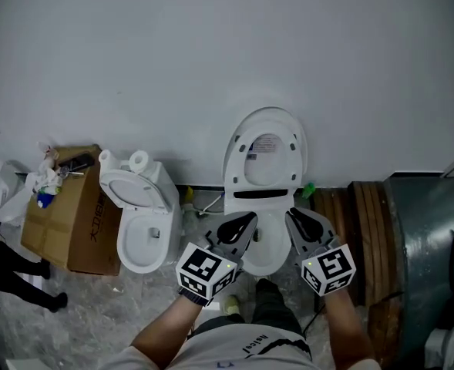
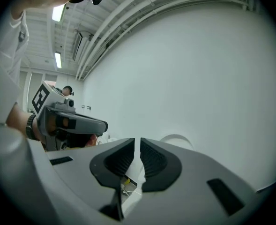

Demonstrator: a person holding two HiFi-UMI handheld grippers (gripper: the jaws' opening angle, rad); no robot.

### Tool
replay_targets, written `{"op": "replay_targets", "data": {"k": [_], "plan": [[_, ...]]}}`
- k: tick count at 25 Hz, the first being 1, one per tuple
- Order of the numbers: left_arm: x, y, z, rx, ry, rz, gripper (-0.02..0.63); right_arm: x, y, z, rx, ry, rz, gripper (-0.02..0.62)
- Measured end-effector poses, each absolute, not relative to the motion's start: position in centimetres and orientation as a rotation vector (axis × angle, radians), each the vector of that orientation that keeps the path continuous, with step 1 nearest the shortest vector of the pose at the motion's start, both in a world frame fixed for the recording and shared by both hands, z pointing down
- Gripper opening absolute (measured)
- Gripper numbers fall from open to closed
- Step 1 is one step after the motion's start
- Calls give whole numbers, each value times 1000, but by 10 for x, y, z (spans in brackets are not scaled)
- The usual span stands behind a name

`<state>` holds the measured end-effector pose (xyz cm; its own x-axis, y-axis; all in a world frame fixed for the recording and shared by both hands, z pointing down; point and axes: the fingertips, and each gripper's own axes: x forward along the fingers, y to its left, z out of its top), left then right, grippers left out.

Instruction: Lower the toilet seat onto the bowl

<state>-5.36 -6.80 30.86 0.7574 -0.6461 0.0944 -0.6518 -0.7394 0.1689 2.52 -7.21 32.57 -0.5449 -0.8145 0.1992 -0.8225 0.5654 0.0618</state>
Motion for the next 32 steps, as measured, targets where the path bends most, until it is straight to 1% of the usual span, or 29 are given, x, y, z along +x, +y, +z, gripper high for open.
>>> {"op": "replay_targets", "data": {"k": [3, 7, 11, 16, 22, 27, 32], "plan": [[-52, -101, 312, 2749, -1077, 54, 8, 28, -115, 338, 1297, -2561, -1, 33], [-44, -150, 315, 2735, -1133, 68, 6, 33, -182, 361, 1148, -2496, -90, 108], [-37, -206, 321, 2700, -1210, 72, 8, 41, -252, 383, 1015, -2454, -152, 138], [-19, -266, 337, 2668, -1304, 83, 8, 51, -322, 405, 909, -2399, -223, 155], [-4, -312, 357, 2626, -1346, 120, 8, 53, -391, 454, 792, -2293, -297, 224], [-3, -336, 371, 2593, -1364, 140, 7, 47, -433, 485, 700, -2224, -358, 247], [-9, -351, 380, 2565, -1390, 148, 8, 40, -463, 502, 676, -2201, -351, 252]]}}
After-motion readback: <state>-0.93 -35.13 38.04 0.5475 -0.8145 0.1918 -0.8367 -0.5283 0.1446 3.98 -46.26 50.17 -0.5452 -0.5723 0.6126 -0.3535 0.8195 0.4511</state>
